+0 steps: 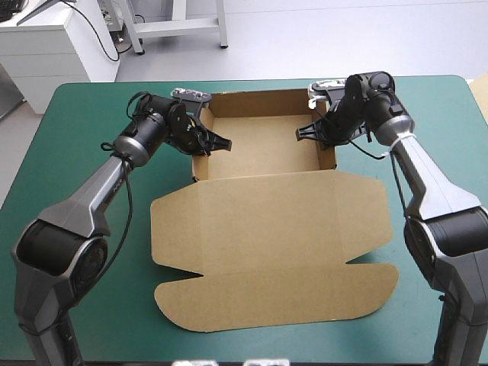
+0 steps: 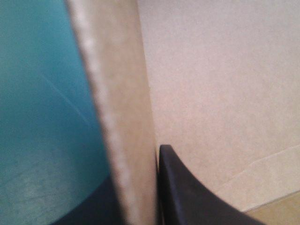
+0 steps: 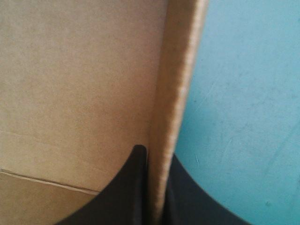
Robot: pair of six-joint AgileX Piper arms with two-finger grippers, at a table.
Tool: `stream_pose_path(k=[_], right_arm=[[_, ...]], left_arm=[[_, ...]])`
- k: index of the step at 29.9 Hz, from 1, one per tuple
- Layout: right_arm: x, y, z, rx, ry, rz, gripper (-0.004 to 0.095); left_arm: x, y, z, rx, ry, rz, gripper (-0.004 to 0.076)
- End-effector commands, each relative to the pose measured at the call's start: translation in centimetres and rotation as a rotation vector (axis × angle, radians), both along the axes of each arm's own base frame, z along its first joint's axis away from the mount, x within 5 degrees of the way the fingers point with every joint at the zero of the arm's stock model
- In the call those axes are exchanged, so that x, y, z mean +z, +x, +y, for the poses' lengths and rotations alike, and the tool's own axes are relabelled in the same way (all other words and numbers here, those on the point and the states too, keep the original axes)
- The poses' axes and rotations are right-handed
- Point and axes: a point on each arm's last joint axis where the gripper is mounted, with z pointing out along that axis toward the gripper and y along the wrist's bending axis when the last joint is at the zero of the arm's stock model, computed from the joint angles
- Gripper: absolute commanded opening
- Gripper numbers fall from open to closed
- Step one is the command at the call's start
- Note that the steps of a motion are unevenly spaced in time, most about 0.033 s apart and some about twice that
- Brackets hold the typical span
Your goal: Fold the box
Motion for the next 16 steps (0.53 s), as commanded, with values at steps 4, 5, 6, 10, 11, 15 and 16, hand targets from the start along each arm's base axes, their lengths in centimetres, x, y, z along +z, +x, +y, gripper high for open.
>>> stream_pose_path(k=[4,5,6,10,11,15,16], right_arm=[[0.0,0.0,1.3,0.068,0.087,0.035,-0.0015],[-0.1,0.0,1.4,0.068,0.088,0.04,-0.0015],[-0.4,0.2,1.4,0.068,0.085,0.045,-0.0015],[-1.7,0.7,1.5,0.066,0.074,0.071,-0.0015],[-2.1,0.8,1.5,0.066,0.071,0.079,-0.0015],[-2.4,0.9,1.5,0.065,0.068,0.087,-0.0015],[-2.5,1.0,1.5,0.069,0.061,0.086,-0.0015]], left_arm=[[0.3,0.0,-1.8,-0.07,-0.085,-0.006,0.0023],[-0.1,0.1,-1.9,-0.071,-0.078,0.01,0.0023],[-0.5,0.2,-1.9,-0.071,-0.075,0.026,0.0023],[-2.5,0.5,-2.1,-0.067,-0.051,0.1,0.0022],[-2.9,0.6,-2.1,-0.065,-0.046,0.108,0.0022],[-3.5,0.8,-2.3,-0.07,-0.04,0.124,0.0022],[-3.5,0.8,-2.2,-0.07,-0.038,0.124,0.0022]])
